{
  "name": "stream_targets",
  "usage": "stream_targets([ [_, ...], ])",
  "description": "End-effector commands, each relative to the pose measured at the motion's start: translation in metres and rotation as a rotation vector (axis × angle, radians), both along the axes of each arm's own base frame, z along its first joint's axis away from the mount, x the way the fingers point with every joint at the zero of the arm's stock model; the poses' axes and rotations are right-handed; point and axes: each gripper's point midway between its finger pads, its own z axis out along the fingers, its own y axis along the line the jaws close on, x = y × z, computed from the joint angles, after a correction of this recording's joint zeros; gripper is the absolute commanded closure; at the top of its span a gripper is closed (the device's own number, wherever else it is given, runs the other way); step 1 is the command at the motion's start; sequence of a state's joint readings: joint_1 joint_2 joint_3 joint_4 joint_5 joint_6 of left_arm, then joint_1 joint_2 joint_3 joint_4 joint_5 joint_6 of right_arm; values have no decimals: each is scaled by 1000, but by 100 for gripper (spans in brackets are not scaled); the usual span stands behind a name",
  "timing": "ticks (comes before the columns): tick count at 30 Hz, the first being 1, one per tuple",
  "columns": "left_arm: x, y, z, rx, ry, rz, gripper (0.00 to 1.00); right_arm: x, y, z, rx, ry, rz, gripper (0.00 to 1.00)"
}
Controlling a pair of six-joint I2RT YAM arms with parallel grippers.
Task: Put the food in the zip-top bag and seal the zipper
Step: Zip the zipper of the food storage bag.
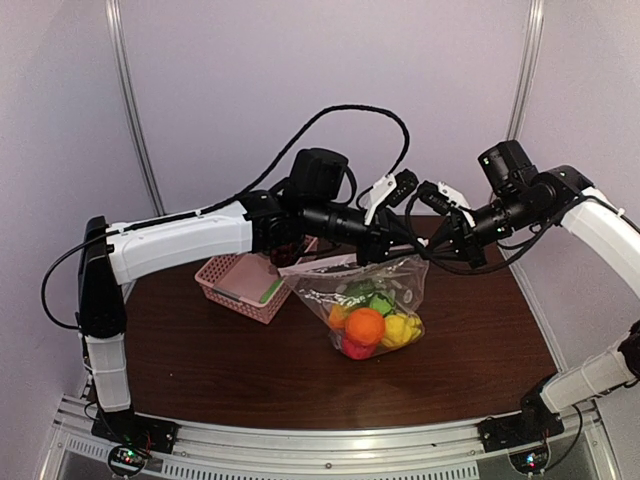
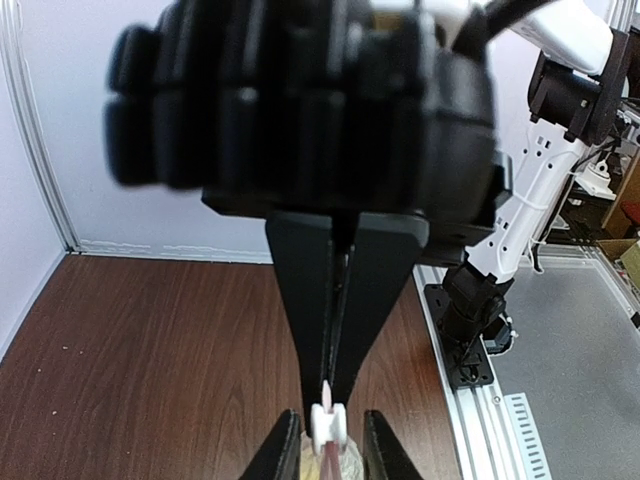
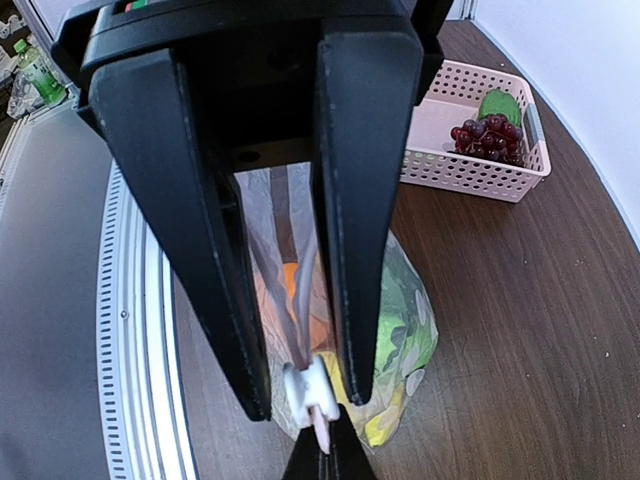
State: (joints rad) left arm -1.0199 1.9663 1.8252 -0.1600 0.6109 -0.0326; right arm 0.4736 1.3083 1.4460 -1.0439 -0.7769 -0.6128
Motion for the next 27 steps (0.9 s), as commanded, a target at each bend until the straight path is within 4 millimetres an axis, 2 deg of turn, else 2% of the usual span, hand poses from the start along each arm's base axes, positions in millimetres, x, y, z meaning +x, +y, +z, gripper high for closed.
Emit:
stream_targets([
  [1, 0, -2, 11, -31, -1, -15, 81, -2, -2, 6, 8, -31, -14, 100],
  [4, 1, -2, 9, -28, 2, -11, 83, -3, -2, 9, 15, -37, -16, 100],
  [7, 2, -2, 5, -16, 7, -2, 77, -3, -2, 11, 21, -38, -18, 100],
  [11, 3, -3, 4, -13, 12, 3, 81, -3, -1, 10, 23, -37, -20, 100],
  [15, 2, -3, 8, -27, 14, -2, 79, -3, -1, 10, 25, -34, -21, 100],
  [27, 0, -4, 11, -29, 12, -21, 98, -2, -3, 12, 37, -40, -28, 100],
])
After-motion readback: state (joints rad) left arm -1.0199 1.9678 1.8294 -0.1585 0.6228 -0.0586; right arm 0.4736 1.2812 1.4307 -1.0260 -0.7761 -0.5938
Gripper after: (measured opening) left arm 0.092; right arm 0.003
